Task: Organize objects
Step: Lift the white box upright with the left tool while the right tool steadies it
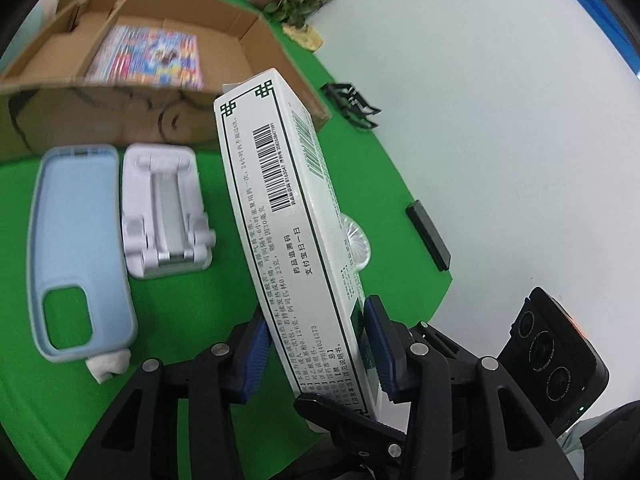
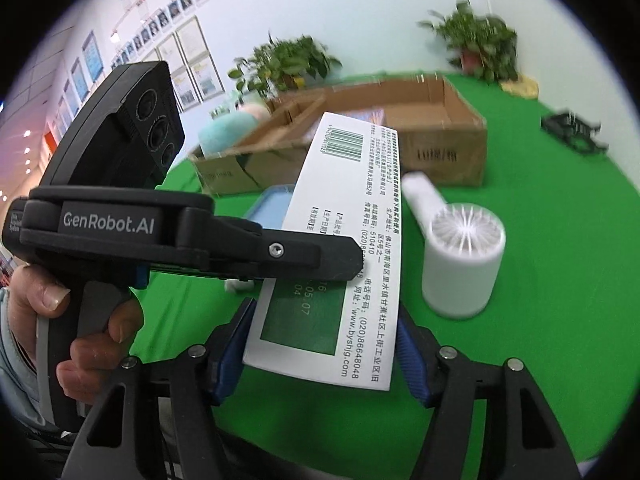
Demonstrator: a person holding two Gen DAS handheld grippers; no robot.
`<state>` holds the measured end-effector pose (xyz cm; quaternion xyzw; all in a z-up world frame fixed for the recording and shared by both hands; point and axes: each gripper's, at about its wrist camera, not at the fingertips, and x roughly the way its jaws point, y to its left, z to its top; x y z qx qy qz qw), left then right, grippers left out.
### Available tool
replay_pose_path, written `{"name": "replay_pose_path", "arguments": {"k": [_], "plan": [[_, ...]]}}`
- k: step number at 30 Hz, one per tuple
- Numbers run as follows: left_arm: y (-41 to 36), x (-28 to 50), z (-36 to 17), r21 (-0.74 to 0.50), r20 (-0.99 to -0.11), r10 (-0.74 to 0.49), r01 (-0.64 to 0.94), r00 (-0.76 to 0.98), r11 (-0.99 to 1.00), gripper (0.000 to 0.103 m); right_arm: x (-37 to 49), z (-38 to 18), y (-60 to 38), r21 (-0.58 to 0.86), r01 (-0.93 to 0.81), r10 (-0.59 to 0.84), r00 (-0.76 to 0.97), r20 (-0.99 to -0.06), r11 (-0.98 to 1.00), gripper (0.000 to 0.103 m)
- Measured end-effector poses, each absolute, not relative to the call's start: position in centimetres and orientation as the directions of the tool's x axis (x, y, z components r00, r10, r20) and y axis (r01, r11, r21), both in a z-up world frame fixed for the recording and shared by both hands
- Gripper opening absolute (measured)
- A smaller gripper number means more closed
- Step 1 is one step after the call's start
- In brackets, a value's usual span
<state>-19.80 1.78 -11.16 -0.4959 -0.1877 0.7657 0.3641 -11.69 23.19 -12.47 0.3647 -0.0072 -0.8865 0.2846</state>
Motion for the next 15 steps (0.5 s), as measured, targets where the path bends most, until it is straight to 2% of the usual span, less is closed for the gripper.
{"name": "replay_pose_path", "arguments": {"k": [7,15], "plan": [[1.0,-20.5,-5.9,-0.575,-0.603,0.724,-0.447,-0.335,-0.685,0.042,-12.4,-9.0,22.4,0.185,0.522,-0.529,-0.651,-0.545,-0.832,0.064],[2.5,-22.5,-2.2,-0.530,-0.581,0.714,-0.485,-0.390,-0.696,0.042,-14.2,-6.5,22.3,0.180,0.530,-0.543,-0.684,-0.487,-0.829,0.064]]}}
